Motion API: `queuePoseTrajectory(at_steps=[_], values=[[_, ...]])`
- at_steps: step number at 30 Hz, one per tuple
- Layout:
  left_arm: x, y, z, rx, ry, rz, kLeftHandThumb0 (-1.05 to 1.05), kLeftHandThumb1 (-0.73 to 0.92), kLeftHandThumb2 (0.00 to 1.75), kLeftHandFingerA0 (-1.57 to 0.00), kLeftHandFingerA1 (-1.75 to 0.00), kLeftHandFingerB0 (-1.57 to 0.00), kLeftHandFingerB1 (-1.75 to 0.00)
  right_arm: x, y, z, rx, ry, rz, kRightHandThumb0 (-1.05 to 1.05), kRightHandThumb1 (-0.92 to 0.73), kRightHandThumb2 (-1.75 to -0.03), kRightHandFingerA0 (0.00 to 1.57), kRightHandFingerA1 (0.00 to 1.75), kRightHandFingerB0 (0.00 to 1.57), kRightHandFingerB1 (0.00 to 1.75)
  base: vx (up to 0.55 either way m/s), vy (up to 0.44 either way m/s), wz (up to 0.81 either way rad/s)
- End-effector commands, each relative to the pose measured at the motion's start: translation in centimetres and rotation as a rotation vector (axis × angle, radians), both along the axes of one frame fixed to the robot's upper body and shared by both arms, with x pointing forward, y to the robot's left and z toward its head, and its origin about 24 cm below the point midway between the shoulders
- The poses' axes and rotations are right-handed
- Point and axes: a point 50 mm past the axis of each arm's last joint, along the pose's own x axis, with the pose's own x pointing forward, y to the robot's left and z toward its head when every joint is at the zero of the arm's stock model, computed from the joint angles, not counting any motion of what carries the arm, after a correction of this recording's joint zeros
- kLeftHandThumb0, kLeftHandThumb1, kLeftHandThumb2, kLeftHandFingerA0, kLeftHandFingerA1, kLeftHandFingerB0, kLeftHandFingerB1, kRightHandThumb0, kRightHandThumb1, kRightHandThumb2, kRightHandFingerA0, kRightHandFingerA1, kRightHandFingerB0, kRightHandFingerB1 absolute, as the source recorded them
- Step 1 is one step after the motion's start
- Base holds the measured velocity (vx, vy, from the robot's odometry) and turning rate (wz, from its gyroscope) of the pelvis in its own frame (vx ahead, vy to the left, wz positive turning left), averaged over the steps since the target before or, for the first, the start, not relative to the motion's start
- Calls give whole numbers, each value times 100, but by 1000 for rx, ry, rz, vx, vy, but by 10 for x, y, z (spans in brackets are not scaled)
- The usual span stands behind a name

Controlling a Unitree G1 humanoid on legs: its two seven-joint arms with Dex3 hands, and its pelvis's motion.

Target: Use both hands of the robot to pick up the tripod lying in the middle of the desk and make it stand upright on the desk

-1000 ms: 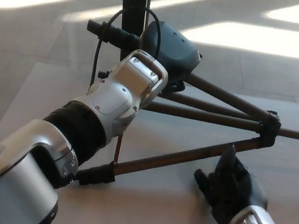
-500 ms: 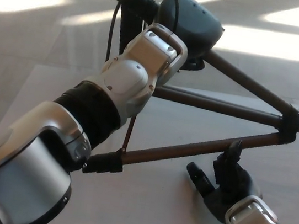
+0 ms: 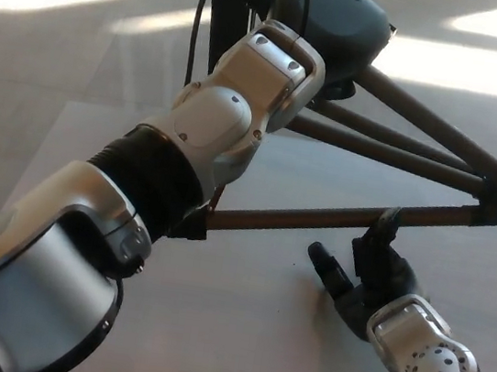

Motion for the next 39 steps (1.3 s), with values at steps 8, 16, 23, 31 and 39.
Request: queuePoseTrajectory(at_steps=[8,16,23,31,39], values=[[0,16,-17,15,29,36,-31,61,65,-90,-158,-80,-85,3,-2,51,-324,-298,77,-82,-50,-90,0,22,3,25,0,0,0],[0,24,-30,15,59,59,-34,63,67,-90,-162,-79,-88,-3,3,63,-339,-340,72,-69,-51,-90,0,24,0,22,0,0,0],[-1,21,-25,11,52,37,-32,63,68,-88,-153,-77,-90,6,-3,66,-320,-337,-104,-31,-63,-101,117,136,81,110,0,0,0],[-2,23,-25,11,56,38,-28,59,63,-91,-151,-79,-78,9,-11,65,-332,-349,-163,-22,-38,-150,110,175,98,152,0,0,0],[-2,27,-27,33,33,16,-30,58,64,-92,-151,-79,-80,12,-17,69,-238,-283,-174,-29,-39,-142,109,175,93,150,0,0,0]])
